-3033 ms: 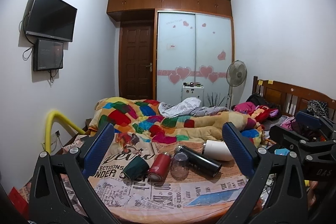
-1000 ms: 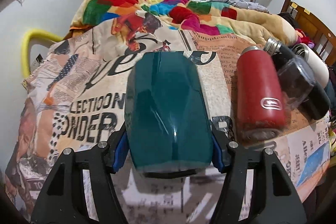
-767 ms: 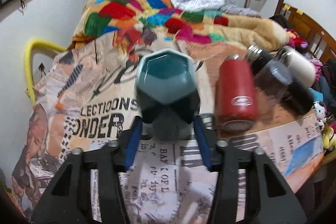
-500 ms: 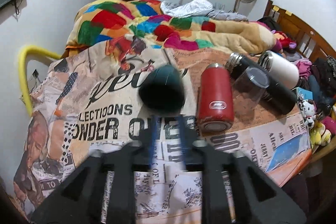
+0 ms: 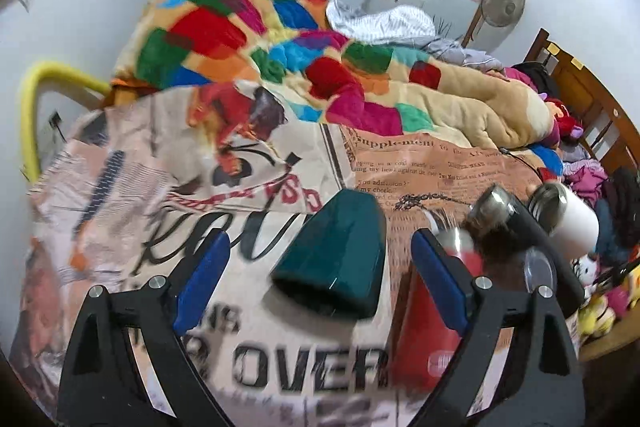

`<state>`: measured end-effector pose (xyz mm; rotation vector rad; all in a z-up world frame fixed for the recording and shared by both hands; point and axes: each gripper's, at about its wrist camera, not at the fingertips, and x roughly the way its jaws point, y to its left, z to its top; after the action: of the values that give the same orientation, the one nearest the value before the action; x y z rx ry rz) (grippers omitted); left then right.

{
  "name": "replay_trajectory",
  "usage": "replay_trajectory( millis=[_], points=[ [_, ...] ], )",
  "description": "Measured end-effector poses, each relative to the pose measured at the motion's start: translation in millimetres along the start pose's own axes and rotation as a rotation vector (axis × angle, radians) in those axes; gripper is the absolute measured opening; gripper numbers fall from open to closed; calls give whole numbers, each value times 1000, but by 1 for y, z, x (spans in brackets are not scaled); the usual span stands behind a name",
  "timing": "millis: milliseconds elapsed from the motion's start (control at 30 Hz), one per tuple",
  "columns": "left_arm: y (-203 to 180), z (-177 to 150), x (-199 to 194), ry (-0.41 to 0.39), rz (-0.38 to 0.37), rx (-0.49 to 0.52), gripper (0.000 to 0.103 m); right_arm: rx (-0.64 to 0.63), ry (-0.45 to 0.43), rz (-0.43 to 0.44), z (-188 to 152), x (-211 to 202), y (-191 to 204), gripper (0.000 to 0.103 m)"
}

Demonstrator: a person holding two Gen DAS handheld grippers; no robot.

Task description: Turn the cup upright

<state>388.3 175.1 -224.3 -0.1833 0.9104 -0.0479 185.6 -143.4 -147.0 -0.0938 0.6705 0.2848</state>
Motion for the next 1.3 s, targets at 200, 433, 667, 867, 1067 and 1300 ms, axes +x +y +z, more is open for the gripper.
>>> replay_trajectory(
  millis=[200, 433, 667, 867, 1067, 1300],
  points=[
    [9, 0, 47, 121, -9, -16, 91, -8, 24, -8, -2, 12, -4, 103],
    [3, -6, 68, 145, -18, 39, 80, -12, 44, -12, -5, 22, -6, 103],
    [-7, -19, 70, 96, 56, 100, 74, 3, 63, -7, -7, 28, -9, 103],
    [-5, -47, 46, 69, 161, 145, 74, 4, 56, -1, -6, 25, -8, 103],
    [6, -78, 6, 77, 142, 116, 73, 3, 41, 13, -5, 17, -3, 103],
    [-1, -116, -34, 90, 94, 95, 73, -10, 21, 29, -4, 3, 6, 103]
  ],
)
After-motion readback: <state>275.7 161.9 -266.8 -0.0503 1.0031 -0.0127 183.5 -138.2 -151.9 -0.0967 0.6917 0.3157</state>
